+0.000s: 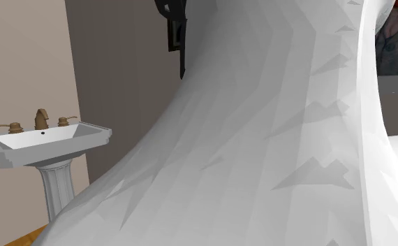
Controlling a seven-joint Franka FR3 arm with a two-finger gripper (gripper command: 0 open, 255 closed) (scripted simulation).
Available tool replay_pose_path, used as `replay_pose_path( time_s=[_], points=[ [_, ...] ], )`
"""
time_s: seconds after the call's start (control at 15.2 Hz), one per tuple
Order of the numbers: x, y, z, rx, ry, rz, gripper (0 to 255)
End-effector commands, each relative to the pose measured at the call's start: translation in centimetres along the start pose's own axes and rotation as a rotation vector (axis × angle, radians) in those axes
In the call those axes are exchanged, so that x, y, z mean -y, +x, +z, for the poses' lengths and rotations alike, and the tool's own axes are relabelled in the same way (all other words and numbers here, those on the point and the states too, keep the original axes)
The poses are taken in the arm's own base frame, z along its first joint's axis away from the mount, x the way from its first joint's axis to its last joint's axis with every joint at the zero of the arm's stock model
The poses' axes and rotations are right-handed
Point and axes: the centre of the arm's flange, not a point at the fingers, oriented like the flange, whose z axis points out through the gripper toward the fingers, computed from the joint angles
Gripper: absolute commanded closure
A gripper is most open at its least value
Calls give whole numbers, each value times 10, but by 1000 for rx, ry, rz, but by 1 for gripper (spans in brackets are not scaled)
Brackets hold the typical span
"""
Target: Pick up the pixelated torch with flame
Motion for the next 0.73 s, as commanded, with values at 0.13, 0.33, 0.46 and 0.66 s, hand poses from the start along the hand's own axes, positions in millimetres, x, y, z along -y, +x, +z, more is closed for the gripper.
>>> replay_pose_path(
  time_s=[0.13,0.33,0.46,0.66],
  points=[
    [0,0,1,1,0,0,255],
    [0,0,1,1,0,0,255],
    [0,0,1,1,0,0,255],
    [0,1,-15,1,0,0,255]
  ],
)
